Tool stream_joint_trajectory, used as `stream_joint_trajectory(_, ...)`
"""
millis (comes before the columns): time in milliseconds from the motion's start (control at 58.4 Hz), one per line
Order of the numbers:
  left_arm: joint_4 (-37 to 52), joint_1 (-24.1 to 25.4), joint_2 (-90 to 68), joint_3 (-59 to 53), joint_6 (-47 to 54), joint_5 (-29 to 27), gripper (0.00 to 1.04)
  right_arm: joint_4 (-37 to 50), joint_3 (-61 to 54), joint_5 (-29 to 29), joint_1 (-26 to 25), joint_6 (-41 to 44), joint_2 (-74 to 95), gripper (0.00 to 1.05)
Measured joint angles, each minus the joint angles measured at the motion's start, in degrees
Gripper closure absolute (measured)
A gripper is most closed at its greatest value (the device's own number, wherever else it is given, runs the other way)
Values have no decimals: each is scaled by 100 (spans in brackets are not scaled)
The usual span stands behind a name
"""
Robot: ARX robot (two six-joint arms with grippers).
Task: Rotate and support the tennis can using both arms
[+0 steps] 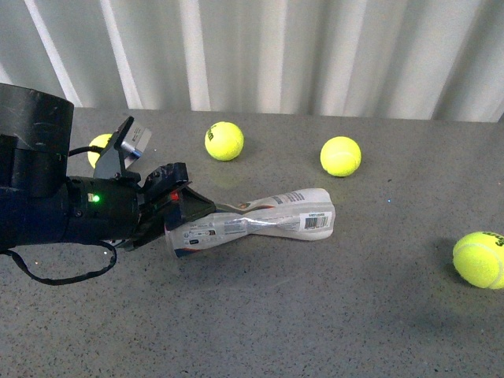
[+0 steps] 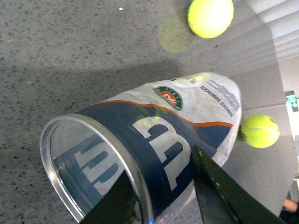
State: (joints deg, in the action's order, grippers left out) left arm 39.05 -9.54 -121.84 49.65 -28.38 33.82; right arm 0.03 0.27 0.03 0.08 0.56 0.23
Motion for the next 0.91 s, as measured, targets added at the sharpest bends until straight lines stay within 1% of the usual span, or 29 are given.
stream_joint_trajectory(120, -61, 22, 442, -55, -136, 267, 95, 0, 0, 0, 0, 2, 0, 7)
stream_joint_trajectory(171, -227, 28, 772, -66, -127, 417, 102, 0, 0, 0, 0, 0, 0, 7)
stream_joint_trajectory(291, -855, 26, 1469, -66, 205, 632, 101, 0, 0, 0, 0, 0, 0, 7)
stream_joint_trajectory(342, -1447, 9, 1904, -15, 638, 852, 101, 0, 0, 2, 0, 0, 0, 7)
stream_joint_trajectory(359, -1561, 2, 1980, 4, 734, 868, 101, 0, 0, 0, 0, 0, 0, 7)
stream_joint_trajectory(428, -2485, -98, 2511, 232, 1552, 911, 101, 0, 0, -7, 0, 0, 0, 7)
stream_joint_trajectory(462, -2940, -153, 2715, 382, 1996, 804, 101, 0, 0, -7, 0, 0, 0, 7)
stream_joint_trajectory(496, -3600, -243, 2940, 636, 2771, 570, 101, 0, 0, -7, 0, 2, 0, 7)
stream_joint_trajectory(514, -3768, -264, 2986, 704, 2868, 501, 101, 0, 0, -7, 0, 2, 0, 7)
stream_joint_trajectory(565, -5128, -426, 3224, 1237, 4446, -31, 101, 0, 0, 0, 0, 0, 0, 7)
stream_joint_trajectory(616, -5976, -535, 3263, 1537, 5772, -562, 101, 0, 0, 0, 0, 0, 0, 7)
stream_joint_trajectory(685, -6647, -612, 3259, 1759, 6863, -1150, 101, 0, 0, -2, 0, 0, 0, 7)
stream_joint_trajectory(702, -6841, -627, 3246, 1825, 7335, -1333, 101, 0, 0, -2, 0, 2, 0, 7)
stream_joint_trajectory(719, -6933, -634, 3244, 1856, 7429, -1412, 101, 0, 0, -2, 0, 0, 0, 7)
stream_joint_trajectory(736, -7114, -638, 3230, 1923, 7875, -1558, 101, 0, 0, -2, 0, 0, 0, 7)
stream_joint_trajectory(753, -7202, -645, 3224, 1956, 7962, -1620, 101, 0, 0, -2, 0, 0, 0, 7)
stream_joint_trajectory(770, -7379, -656, 3213, 2031, 8382, -1718, 101, 0, 0, -2, 0, 2, 0, 7)
stream_joint_trajectory(839, -7956, -667, 3161, 2275, 9451, -2011, 101, 0, 0, -2, 0, 0, 0, 7)
stream_joint_trajectory(907, -8419, -688, 3080, 2483, 10104, -2203, 101, 0, 0, -2, 0, 2, 0, 7)
